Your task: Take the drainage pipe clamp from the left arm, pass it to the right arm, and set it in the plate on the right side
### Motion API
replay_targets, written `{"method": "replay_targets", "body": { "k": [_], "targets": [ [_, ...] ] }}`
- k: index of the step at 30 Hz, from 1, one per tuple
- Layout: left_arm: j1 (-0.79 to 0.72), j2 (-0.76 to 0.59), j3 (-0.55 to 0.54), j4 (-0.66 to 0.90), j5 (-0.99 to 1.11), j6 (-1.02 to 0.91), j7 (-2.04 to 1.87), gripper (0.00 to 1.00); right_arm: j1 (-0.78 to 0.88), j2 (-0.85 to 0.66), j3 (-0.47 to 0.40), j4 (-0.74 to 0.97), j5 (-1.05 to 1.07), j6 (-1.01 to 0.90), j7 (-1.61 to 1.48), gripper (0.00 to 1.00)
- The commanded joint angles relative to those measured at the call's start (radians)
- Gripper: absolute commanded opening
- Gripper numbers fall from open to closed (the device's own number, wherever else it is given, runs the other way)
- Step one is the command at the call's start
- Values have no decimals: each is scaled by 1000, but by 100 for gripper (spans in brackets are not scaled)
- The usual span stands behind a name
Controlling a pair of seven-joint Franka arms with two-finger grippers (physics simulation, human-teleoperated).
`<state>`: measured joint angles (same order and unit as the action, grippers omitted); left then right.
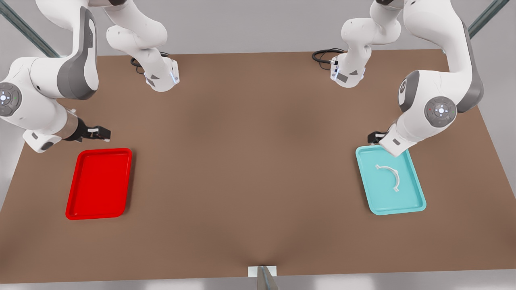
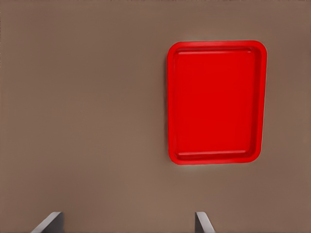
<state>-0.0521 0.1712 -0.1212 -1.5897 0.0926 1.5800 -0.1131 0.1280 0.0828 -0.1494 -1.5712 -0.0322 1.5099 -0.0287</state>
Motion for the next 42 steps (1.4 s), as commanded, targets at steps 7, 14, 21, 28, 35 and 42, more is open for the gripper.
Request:
{"method": "replay_targets", "body": {
  "k": [7,14,21,28,35,42],
  "targets": [
    [1,165,139,-61,-5,262,-88,100,-8,-8,-1,0,9,38,-11,100],
    [12,260,265,-383,-8,762,-605,100,-25,-14,-7,7,-3,24,-11,100],
    [66,286,265,-455,-54,867,-806,100,-64,-5,-9,16,66,27,-11,100],
    [64,300,265,-520,-165,994,-807,100,-47,5,-9,16,64,36,-11,100],
    [64,300,264,-558,-212,1006,-801,100,-47,6,-9,10,63,36,-11,100],
    [63,310,265,-575,-215,1003,-820,100,-42,15,-9,11,63,38,-11,100]
  ]
}}
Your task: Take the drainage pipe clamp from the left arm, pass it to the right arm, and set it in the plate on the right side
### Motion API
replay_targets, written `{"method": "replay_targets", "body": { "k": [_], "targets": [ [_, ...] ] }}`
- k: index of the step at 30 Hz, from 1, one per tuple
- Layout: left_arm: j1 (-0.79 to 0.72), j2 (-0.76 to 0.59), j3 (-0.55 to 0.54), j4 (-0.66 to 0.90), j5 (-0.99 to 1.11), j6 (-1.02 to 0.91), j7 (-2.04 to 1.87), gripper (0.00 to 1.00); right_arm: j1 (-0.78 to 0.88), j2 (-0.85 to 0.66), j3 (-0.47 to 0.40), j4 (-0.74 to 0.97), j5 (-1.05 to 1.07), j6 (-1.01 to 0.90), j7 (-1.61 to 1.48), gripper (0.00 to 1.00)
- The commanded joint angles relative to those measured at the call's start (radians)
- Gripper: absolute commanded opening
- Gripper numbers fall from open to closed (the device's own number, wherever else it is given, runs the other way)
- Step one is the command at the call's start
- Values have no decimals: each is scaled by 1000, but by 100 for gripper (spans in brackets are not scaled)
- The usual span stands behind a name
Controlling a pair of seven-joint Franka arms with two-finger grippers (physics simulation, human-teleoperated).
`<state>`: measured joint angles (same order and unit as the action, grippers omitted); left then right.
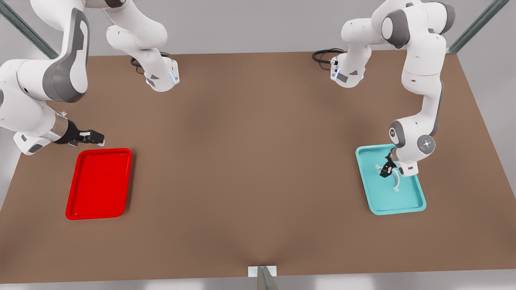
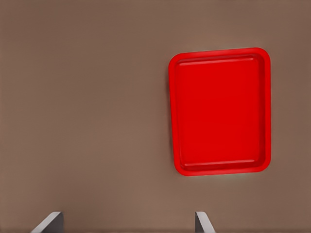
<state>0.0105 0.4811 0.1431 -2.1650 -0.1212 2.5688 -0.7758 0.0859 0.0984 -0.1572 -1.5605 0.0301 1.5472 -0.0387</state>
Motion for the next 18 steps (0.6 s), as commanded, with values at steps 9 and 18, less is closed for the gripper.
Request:
{"method": "replay_targets", "body": {
  "k": [9,18],
  "targets": [
    [6,14,0,4,-3,31,-160,68,5,3,-1,0,1,1,-1,100],
    [8,14,1,4,-3,30,-161,30,5,4,-1,0,1,1,-1,100]
  ]
}}
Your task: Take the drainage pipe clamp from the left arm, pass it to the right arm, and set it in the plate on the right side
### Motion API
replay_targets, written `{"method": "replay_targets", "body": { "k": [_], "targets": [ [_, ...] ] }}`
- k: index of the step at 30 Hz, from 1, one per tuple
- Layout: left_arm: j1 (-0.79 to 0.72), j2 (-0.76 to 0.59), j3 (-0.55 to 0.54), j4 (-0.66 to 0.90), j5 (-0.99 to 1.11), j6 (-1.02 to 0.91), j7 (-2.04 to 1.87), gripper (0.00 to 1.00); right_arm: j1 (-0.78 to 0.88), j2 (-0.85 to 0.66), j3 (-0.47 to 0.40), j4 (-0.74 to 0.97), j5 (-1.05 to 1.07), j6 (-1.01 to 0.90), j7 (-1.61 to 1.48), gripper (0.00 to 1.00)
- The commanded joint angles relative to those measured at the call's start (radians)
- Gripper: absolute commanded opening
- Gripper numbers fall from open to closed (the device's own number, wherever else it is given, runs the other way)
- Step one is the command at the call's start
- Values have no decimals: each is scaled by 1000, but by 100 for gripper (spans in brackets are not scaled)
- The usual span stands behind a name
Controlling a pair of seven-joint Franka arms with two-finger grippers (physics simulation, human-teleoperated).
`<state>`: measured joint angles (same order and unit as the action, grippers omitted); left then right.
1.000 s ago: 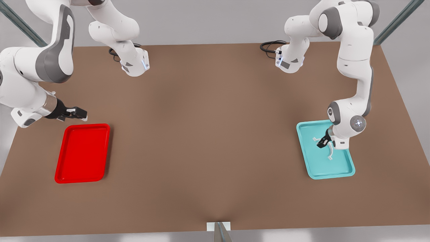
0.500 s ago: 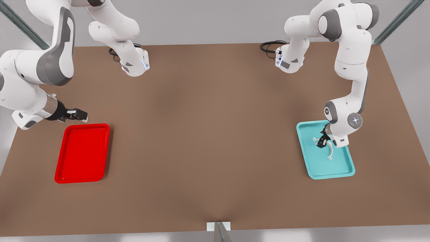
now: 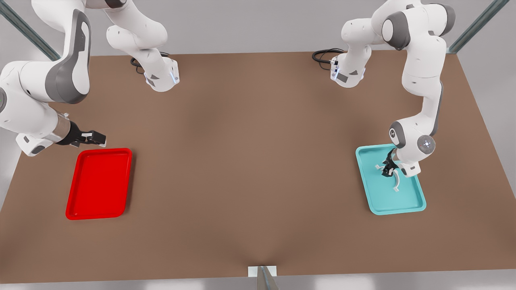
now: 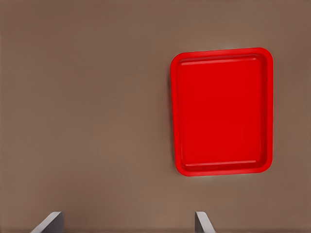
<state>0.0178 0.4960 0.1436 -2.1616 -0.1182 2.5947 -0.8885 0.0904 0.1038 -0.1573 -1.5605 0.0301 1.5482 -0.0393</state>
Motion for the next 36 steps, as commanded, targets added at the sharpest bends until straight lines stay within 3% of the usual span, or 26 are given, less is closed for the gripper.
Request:
{"method": "replay_targets", "body": {
  "k": [1,18,21,27,31,33,36],
  "targets": [
    [1,-1,1,0,-8,4,-49,24,0,-1,-1,0,1,0,-1,100],
    [-1,-42,1,14,-6,-41,-43,21,0,1,-1,0,1,3,-1,100],
    [-32,-70,-4,108,-3,-222,-47,21,0,1,-1,-1,1,4,-1,100],
    [-113,-108,-44,279,-1,-303,-46,21,81,65,1,34,-84,6,-10,100],
    [-219,-85,-98,431,9,-393,-67,21,112,221,4,151,-68,9,-473,100],
    [-320,-13,-99,650,11,-564,-69,21,115,267,5,221,-68,9,-548,100],
    [-472,94,-136,821,23,-610,-58,21,120,346,7,269,-65,27,-847,100]
  ]
}}
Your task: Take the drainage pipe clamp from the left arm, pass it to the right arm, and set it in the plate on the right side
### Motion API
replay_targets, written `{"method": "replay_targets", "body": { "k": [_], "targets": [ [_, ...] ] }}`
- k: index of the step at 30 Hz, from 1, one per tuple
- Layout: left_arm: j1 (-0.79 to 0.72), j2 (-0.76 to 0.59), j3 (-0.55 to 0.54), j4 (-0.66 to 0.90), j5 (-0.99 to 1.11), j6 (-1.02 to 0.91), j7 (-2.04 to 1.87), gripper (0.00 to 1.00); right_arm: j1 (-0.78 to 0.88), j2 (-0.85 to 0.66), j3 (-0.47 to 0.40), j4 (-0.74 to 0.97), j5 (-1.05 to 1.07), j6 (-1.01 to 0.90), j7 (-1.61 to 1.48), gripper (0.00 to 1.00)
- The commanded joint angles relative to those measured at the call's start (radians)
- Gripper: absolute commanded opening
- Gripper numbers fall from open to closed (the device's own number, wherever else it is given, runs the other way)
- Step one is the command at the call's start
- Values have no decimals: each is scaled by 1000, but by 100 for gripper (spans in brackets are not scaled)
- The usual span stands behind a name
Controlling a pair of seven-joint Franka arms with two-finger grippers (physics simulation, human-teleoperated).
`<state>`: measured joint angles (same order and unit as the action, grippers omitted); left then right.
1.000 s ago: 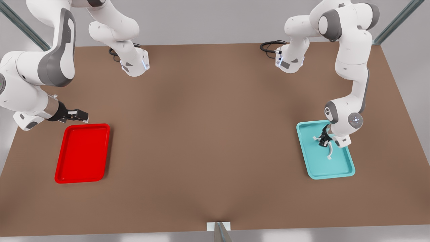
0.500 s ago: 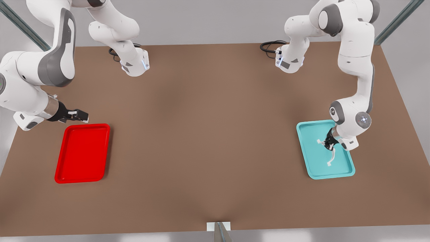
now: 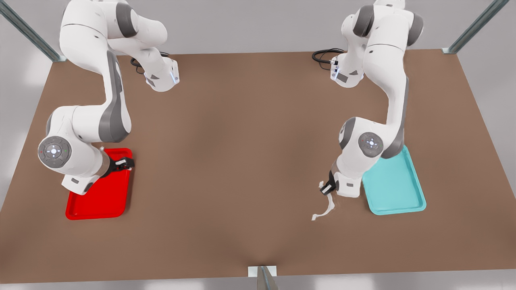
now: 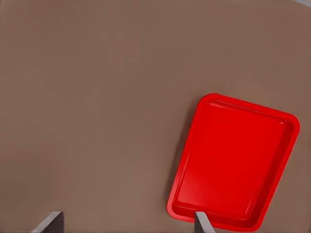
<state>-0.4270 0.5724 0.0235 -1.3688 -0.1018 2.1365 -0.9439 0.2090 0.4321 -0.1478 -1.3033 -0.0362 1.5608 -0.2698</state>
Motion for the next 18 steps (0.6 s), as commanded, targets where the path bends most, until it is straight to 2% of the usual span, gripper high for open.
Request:
{"method": "replay_targets", "body": {
  "k": [1,2,5,8,10,13,18],
  "targets": [
    [-68,79,-16,134,20,-205,-6,21,16,37,7,18,-1,25,-664,100],
    [-102,135,-16,235,20,-250,-10,21,18,57,23,18,2,44,-692,100],
    [-145,175,-39,264,19,-190,10,21,23,89,77,16,4,85,-709,100],
    [-145,182,-106,283,19,-187,157,21,61,106,86,6,4,180,-709,100],
    [-153,218,-128,343,22,-191,200,21,62,123,132,1,1,208,-714,100],
    [-168,225,-129,349,24,-195,237,21,78,145,166,6,10,235,-710,100],
    [-222,242,-125,349,126,-191,238,21,144,209,166,18,94,330,-695,100]
  ]
}}
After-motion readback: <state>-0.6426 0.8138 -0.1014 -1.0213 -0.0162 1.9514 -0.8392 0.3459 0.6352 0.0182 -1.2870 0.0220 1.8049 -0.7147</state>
